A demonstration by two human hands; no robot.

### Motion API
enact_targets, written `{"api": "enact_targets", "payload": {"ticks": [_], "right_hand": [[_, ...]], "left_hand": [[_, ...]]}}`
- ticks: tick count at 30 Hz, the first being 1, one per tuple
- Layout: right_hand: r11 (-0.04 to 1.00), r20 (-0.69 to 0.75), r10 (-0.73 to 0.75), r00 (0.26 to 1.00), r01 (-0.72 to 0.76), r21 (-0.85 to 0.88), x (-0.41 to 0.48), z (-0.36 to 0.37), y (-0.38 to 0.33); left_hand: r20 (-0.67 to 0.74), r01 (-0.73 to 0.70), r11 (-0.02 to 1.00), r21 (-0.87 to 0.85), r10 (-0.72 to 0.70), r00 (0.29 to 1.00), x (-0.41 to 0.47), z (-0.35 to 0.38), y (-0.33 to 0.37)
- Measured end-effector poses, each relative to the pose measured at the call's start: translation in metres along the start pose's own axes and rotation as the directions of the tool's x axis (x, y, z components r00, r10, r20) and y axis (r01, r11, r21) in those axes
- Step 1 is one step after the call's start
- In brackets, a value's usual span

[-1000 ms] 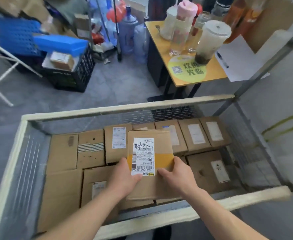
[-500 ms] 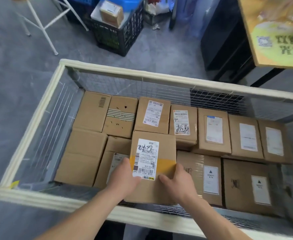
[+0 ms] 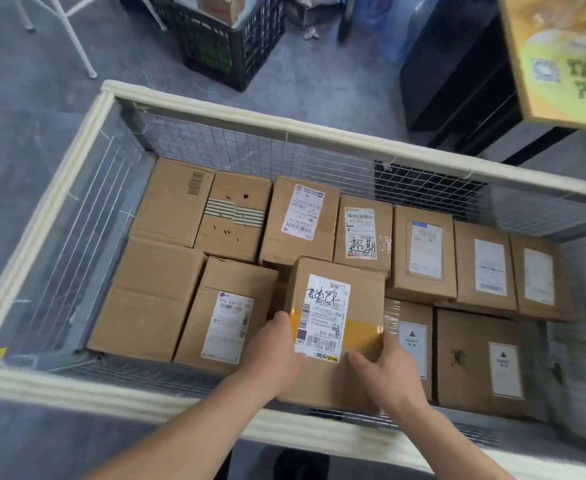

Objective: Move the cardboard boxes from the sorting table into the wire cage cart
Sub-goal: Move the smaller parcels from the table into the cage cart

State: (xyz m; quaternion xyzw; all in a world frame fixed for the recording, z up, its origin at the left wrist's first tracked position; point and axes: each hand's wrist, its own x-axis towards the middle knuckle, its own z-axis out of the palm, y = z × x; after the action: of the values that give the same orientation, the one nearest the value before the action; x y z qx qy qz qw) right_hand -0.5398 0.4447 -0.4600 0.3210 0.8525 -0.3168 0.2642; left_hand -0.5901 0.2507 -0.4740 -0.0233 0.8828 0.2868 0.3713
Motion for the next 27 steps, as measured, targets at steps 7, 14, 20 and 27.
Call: {"api": "enact_targets", "payload": {"ticks": [7,14,20,27], "right_hand": [[0.999,0.023,-0.003,1.000,0.004,-0.035,0.016,0.008,0.006],[0.995,0.072,0.035,0.997,-0.028,-0.095,0.048,0.030,0.012],[0.987,0.134,0.076,0.988,-0.056,-0.149,0.073,0.051,0.019],[0.984,0.154,0.126,0.980,-0.104,-0.144,0.088,0.069,0.030]], "left_hand": [[0.025,0.003,0.999,0.036,-0.003,1.000,0.011,0.010,-0.006],[0.037,0.022,0.993,0.112,-0.026,0.999,0.033,0.020,-0.017],[0.047,0.037,0.980,0.197,-0.047,0.998,0.053,0.031,-0.029],[0.040,0.053,0.963,0.266,-0.066,0.997,0.071,0.041,-0.037]]}}
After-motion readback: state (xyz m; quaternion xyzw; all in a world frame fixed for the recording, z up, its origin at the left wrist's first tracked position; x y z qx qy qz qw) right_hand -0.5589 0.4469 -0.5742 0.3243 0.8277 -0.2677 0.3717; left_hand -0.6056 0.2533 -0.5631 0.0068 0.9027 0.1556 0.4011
